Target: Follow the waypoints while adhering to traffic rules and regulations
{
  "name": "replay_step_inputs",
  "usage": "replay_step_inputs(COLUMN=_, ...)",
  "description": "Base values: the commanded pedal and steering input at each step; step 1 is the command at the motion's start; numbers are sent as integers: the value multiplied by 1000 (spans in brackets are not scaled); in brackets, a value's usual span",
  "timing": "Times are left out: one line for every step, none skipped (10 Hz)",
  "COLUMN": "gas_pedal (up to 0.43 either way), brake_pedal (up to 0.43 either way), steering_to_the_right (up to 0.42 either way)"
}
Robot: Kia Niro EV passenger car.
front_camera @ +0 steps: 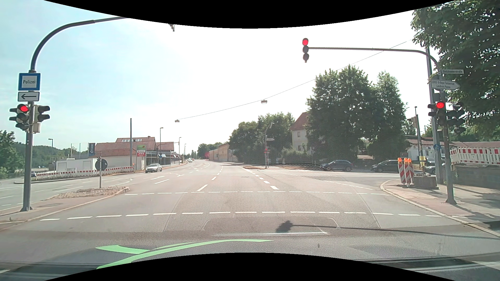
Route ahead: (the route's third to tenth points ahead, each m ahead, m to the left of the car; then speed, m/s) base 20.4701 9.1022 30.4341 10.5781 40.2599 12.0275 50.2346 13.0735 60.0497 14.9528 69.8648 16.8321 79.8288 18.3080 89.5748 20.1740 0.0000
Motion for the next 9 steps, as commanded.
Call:
replay_step_inputs(gas_pedal=0, brake_pedal=341, steering_to_the_right=-12)
replay_step_inputs(gas_pedal=0, brake_pedal=341, steering_to_the_right=-12)
replay_step_inputs(gas_pedal=0, brake_pedal=341, steering_to_the_right=-11)
replay_step_inputs(gas_pedal=0, brake_pedal=341, steering_to_the_right=-12)
replay_step_inputs(gas_pedal=0, brake_pedal=341, steering_to_the_right=-12)
replay_step_inputs(gas_pedal=0, brake_pedal=341, steering_to_the_right=-12)
replay_step_inputs(gas_pedal=0, brake_pedal=341, steering_to_the_right=-12)
replay_step_inputs(gas_pedal=0, brake_pedal=341, steering_to_the_right=-12)
replay_step_inputs(gas_pedal=0, brake_pedal=341, steering_to_the_right=-12)
